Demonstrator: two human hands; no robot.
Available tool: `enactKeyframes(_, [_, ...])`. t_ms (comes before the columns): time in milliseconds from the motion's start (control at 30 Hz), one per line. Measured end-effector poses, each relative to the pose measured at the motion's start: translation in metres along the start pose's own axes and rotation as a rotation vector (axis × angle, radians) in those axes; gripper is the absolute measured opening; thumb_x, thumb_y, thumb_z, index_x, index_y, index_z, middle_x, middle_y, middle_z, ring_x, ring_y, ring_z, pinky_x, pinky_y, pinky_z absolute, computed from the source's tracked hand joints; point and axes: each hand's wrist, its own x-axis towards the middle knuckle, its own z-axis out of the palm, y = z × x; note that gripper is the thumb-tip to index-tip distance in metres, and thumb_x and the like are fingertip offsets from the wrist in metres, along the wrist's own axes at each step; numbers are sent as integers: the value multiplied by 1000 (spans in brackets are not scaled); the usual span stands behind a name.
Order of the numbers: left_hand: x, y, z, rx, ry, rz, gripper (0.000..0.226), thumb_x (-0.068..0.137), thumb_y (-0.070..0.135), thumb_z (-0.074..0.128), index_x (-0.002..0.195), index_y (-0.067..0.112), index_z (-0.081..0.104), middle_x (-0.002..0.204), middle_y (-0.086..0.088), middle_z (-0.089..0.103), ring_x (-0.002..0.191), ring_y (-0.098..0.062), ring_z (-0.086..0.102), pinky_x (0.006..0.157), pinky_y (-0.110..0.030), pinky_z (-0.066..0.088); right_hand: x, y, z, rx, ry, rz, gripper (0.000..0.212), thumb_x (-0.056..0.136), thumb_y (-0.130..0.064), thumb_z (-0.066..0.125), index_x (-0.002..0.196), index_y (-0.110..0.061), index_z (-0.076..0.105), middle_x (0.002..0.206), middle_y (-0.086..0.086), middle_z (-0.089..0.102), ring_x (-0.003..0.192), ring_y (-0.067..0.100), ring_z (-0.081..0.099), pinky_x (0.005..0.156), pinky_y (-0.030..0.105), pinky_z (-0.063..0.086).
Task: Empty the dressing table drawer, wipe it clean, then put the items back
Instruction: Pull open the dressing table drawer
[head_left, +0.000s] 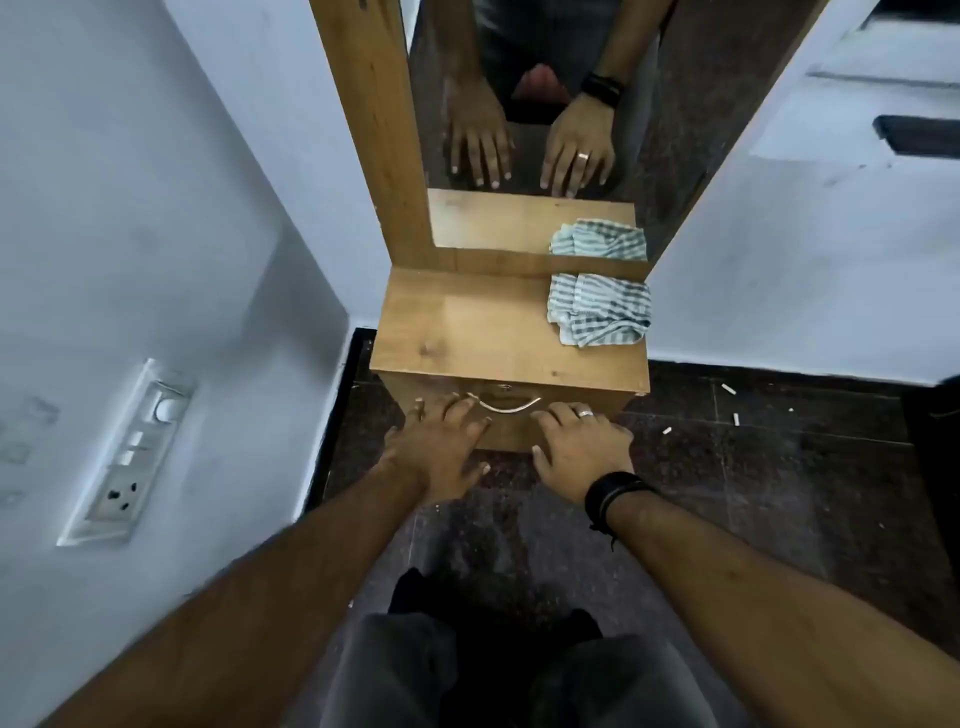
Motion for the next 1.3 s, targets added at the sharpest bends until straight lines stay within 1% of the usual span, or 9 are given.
enactKeyframes(133, [28,9,20,74,17,25,69,98,49,47,157,22,25,165,-4,18,151,-31,11,119,-61,17,20,-4,25,-2,-63,-40,57,83,-46,46,138,-32,38,142,-5,41,125,30,47,87,57,51])
enactKeyframes(300, [66,11,45,99,41,-2,71,94,47,51,155,19,28,158,-3,30,146,-29,21,115,-61,28,45,-10,48,-25,-69,-76,57,85,-44,53,139,-33,41,139,-5,45,125,30,45,89,59,48])
enactKeyframes(433, [80,10,63,94,84,-32,76,90,47,55,155,19,26,158,-2,30,148,-25,18,114,-66,26,50,-15,67,-15,-68,-30,68,85,-46,51,148,-32,32,147,-6,41,131,29,39,93,61,45])
enactKeyframes(500, [80,14,67,78,110,-45,75,91,47,55,155,20,27,157,-1,31,147,-24,20,115,-65,25,50,-19,73,4,-44,-2,67,85,-47,50,148,-31,33,146,-5,41,131,29,38,92,62,46])
enactKeyframes(633, [71,22,71,41,119,-67,69,90,44,59,150,21,33,154,0,34,145,-24,23,112,-67,29,41,-27,81,60,-18,36,54,83,-45,51,133,-28,44,135,-3,45,127,32,38,90,62,47])
enactKeyframes(700, [60,25,76,49,104,-62,68,92,43,58,150,20,32,155,0,32,145,-24,22,114,-67,25,30,-30,89,86,-21,51,54,79,-46,51,129,-28,45,132,-2,45,126,31,38,88,61,48])
enactKeyframes(867, [28,29,96,60,118,-23,72,92,49,55,153,20,30,156,-2,33,144,-24,24,113,-67,27,-7,-36,104,110,-11,53,57,77,-48,53,131,-30,43,130,-2,44,124,30,39,87,61,47])
enactKeyframes(1033, [-3,37,112,13,145,-18,66,93,45,54,151,22,35,154,0,37,144,-21,26,114,-59,32,-43,-43,115,105,7,41,55,80,-47,54,131,-31,46,131,-4,46,127,28,38,92,62,45])
enactKeyframes(1300, [-36,51,136,34,145,-33,56,92,47,54,141,21,45,147,-1,44,138,-22,32,106,-59,40,-89,-54,131,98,44,39,52,80,-46,55,129,-31,48,128,-6,46,126,26,40,96,61,43])
